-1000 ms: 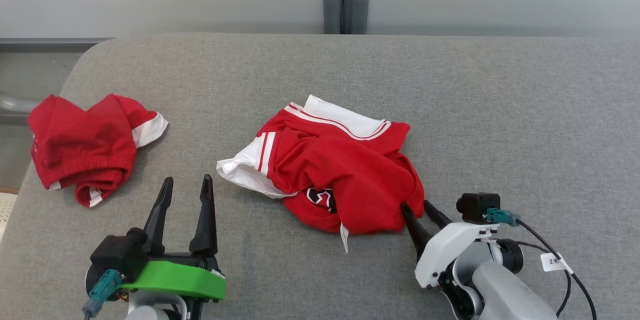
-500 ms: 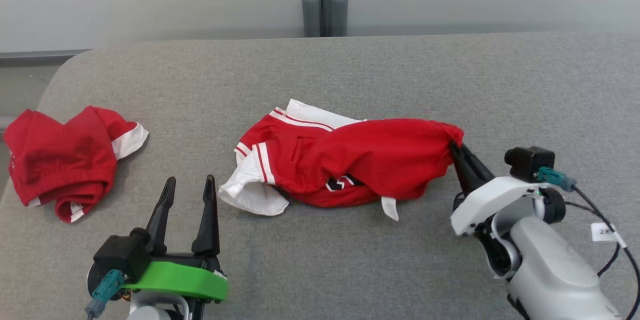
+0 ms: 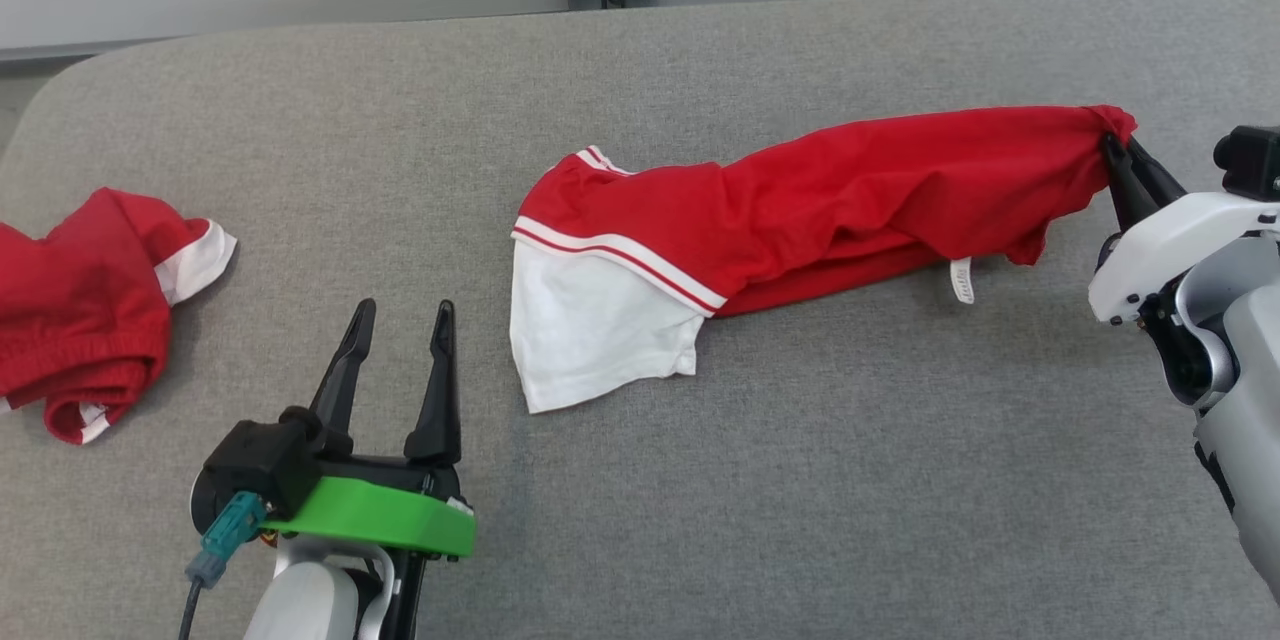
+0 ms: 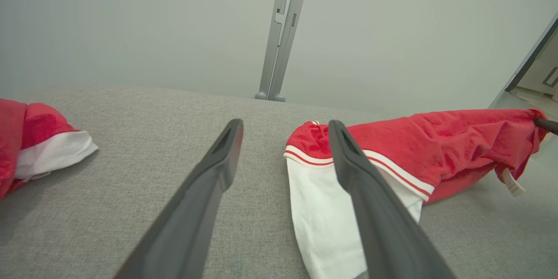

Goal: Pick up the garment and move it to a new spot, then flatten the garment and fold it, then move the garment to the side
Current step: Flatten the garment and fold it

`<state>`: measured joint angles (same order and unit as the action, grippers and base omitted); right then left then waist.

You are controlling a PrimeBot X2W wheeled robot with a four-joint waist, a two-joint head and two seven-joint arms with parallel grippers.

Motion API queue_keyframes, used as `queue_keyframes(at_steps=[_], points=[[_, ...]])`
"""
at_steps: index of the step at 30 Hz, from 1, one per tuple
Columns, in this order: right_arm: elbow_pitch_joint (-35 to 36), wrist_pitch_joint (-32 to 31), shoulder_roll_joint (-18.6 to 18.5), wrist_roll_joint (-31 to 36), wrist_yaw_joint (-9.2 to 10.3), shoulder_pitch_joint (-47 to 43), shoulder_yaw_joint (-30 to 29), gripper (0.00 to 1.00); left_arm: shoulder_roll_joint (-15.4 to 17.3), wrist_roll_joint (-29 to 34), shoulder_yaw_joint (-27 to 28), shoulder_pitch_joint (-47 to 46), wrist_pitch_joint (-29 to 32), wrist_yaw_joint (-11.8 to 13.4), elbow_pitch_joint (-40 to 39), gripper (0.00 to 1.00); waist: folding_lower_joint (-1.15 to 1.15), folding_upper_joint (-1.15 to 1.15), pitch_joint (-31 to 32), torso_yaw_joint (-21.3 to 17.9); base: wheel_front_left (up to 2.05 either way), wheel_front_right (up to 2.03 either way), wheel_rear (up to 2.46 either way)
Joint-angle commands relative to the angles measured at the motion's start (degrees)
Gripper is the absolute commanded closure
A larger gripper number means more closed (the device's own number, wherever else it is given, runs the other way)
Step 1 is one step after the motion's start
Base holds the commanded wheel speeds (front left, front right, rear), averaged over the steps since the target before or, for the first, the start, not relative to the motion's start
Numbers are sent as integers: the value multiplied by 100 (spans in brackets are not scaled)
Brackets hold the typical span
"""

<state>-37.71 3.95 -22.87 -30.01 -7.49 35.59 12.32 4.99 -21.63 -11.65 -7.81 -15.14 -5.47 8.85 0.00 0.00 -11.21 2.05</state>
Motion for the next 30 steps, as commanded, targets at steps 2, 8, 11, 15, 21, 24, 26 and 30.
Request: queue_keyframes(at_steps=[2, 8, 11, 15, 21, 24, 26, 30], points=[[-320, 15, -11, -1, 0, 210, -23, 62, -9, 5, -13, -140, -2, -31, 45, 0, 0, 0, -229, 131, 0, 0, 0], [-1072, 423, 99, -52, 0, 452, -8, 0, -40, -9, 6, -192, -2, -55, 172, 0, 0, 0, -92, 198, 0, 0, 0], [-1220, 727, 149, -69, 0, 442, 5, 0, -55, -10, 45, -90, -2, -57, 205, 0, 0, 0, 83, 152, 0, 0, 0], [-959, 1034, 328, -118, 0, 232, 43, 0, -66, -7, 115, 62, -2, -34, 236, 0, 0, 0, 366, 11, 0, 0, 0], [301, 1125, 580, 79, 0, -533, -191, 0, -51, -53, 253, 292, -2, 28, 171, 0, 0, 0, 697, -219, 0, 0, 0], [1049, 1124, 833, 341, 0, -1221, -503, 0, -57, -96, 278, 405, 0, 43, 163, 0, 0, 0, 781, -311, 0, 0, 0], [1478, 1125, 1042, 494, 0, -1598, -732, 0, -58, -129, 247, 441, 41, 37, 183, 0, 0, 0, 807, -351, 0, 0, 0], [2129, 1126, 1420, 790, 0, -2287, -996, 0, -37, -168, 219, 483, 125, 48, 198, 0, 0, 0, 814, -452, 0, 0, 0]])
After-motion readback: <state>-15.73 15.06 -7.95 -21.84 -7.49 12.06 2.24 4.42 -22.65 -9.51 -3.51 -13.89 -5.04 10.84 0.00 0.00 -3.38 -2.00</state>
